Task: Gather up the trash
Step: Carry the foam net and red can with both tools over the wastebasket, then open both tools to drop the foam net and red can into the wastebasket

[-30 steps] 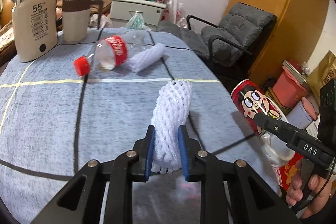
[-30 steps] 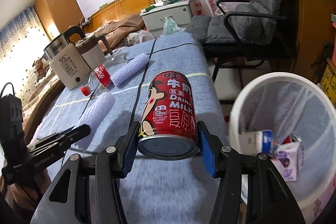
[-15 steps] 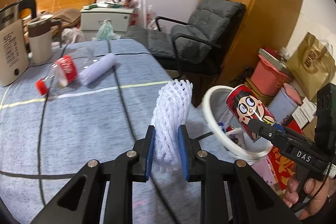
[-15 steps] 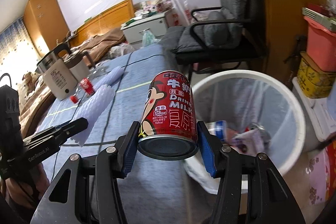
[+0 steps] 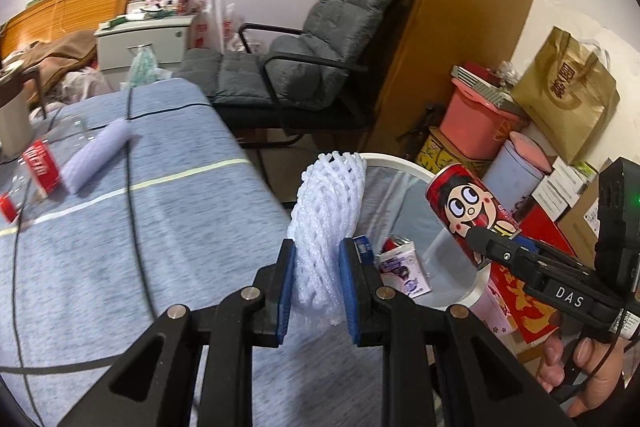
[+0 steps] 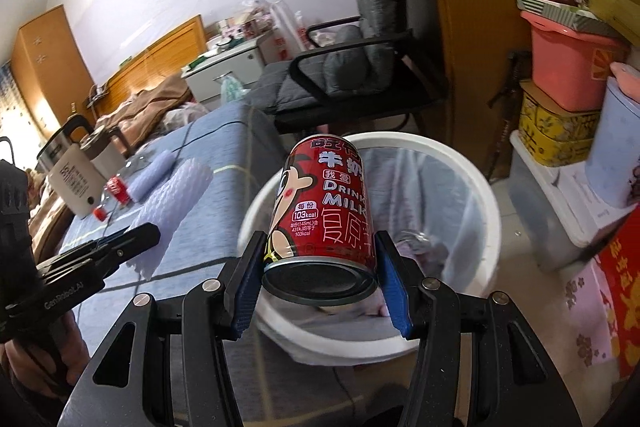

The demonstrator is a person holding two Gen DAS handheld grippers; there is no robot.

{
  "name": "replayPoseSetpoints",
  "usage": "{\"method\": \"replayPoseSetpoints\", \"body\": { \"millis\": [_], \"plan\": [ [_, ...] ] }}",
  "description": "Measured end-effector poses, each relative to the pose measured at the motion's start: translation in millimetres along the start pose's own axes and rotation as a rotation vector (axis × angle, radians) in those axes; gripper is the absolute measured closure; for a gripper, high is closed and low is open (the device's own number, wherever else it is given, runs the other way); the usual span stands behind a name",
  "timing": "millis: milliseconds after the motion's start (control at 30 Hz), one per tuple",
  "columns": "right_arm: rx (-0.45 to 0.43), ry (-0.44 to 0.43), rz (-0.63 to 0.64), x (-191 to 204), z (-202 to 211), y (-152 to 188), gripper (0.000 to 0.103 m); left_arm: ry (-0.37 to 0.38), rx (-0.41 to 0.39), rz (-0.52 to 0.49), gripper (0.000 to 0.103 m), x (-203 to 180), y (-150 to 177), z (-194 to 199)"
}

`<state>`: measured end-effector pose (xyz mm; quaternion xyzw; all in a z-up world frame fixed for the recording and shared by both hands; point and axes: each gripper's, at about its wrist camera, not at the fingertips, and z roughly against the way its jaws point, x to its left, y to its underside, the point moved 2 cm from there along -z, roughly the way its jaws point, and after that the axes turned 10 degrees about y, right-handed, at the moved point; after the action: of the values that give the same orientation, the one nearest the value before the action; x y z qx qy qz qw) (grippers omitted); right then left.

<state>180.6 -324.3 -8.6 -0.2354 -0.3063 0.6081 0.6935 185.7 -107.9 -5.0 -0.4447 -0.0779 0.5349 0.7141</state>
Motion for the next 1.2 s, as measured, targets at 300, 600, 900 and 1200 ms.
{"method": "replayPoseSetpoints", "body": {
  "millis": [300, 600, 900, 1200],
  "plan": [
    [0.025, 0.051, -0.028, -25, -14, 2, 0.049, 0.050, 0.059, -0.049, 0.080, -23, -5, -39],
    [0.072, 0.083, -0.034, -41, -32, 3, 0.049, 0.074, 0.120, -0.065, 0.080, -31, -6, -73],
    [0.072, 0.089, -0.023, -41, -37, 4, 0.047, 0.111, 0.137, -0.058, 0.048, -34, -5, -84],
    [0.011, 0.101, -0.003, -36, -17, -2, 0.046, 0.104, 0.092, -0.043, 0.048, -29, -11, -66]
  ]
}}
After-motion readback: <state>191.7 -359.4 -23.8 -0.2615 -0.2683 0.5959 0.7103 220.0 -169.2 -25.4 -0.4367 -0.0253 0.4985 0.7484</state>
